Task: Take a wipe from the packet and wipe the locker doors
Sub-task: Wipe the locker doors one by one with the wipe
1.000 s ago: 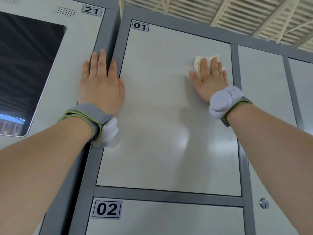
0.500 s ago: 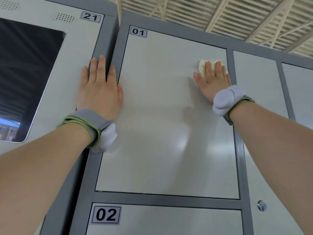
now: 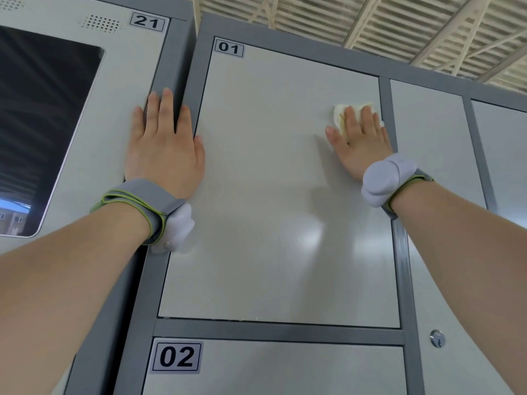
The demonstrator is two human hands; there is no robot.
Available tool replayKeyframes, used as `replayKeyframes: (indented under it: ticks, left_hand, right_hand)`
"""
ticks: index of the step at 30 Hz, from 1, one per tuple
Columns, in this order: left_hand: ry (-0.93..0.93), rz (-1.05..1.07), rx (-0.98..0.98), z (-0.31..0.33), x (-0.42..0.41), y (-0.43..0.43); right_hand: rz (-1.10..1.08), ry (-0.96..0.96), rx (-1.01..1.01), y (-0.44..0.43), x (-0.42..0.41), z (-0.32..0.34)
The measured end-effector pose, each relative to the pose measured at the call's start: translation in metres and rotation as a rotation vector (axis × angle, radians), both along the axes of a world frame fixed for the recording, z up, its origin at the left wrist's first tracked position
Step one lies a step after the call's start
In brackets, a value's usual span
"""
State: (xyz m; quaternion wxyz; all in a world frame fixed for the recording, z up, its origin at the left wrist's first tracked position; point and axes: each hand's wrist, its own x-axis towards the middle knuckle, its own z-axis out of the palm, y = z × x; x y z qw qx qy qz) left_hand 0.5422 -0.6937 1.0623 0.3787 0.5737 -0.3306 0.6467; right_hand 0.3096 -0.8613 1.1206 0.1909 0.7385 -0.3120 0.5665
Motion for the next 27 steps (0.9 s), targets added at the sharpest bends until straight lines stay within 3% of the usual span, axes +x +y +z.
replayKeyframes:
  ticks: [5,14,21,27]
  left_hand:
    - [0.009,0.001,-0.003,0.0,0.001,0.0]
    - [-0.013,0.0,-0.008,0.0,0.001,-0.001]
    - [-0.023,-0.014,-0.01,0.001,0.003,0.0]
    - [-0.031,-0.018,-0.008,0.001,0.004,0.0]
  right_hand:
    - [0.021,-0.116,0.063,-0.001,0.005,-0.001]
    - [0.047,0.079,-0.054,0.005,0.005,-0.044]
    - [0.033,-0.066,0.06,-0.001,-0.001,-0.026]
    - [0.079,0.132,-0.095,0.019,0.021,-0.063]
